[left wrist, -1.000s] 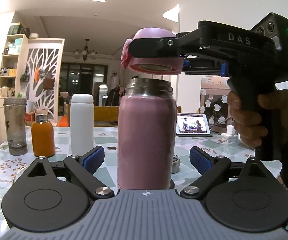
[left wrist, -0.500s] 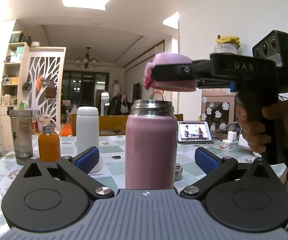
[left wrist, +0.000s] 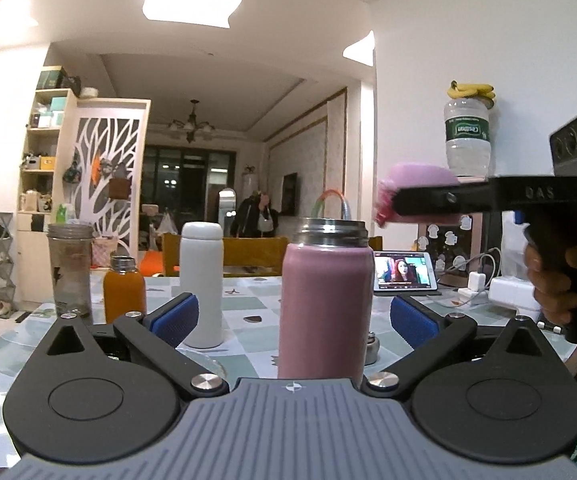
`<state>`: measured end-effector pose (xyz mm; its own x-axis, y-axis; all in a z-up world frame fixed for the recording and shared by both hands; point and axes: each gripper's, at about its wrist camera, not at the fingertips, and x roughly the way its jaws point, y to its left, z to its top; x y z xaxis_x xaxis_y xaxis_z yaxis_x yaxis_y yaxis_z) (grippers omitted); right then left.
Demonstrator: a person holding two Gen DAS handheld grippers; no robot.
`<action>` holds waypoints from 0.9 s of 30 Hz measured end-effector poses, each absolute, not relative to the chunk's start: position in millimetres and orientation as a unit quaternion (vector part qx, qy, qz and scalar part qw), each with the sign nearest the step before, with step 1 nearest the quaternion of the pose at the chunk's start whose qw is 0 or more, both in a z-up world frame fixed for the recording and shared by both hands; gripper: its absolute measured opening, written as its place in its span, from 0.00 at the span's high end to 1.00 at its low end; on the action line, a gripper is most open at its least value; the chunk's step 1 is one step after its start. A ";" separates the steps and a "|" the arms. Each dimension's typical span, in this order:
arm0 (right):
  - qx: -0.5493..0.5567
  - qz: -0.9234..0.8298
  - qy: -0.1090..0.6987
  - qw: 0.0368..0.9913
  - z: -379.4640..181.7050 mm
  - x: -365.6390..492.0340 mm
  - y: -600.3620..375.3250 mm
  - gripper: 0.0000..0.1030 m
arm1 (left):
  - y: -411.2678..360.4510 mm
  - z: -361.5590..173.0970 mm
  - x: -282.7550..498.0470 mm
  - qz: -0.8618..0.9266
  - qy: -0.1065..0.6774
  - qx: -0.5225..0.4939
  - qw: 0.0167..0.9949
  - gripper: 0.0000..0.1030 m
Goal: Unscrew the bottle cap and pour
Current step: 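Lift the pink lid off the thermos with the right gripper, then lower the pink lid onto the table and open the right gripper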
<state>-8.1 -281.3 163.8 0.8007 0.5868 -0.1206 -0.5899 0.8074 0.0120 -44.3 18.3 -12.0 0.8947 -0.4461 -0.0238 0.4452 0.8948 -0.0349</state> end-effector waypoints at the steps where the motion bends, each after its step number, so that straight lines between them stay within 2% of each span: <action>1: -0.011 0.309 0.063 0.949 161.7 -10.2 -285.1 0.36 | 19.4 -11.5 -45.7 -0.227 0.015 -0.015 0.974 0.00; 11: -0.009 0.300 0.100 0.948 136.6 -17.1 -310.4 0.36 | 27.0 -9.9 -61.3 -0.214 0.003 -0.019 0.977 0.00; 27: -0.010 0.274 0.199 0.941 66.3 10.4 -342.7 0.36 | 23.2 -1.9 -63.5 -0.191 0.006 -0.012 0.981 0.00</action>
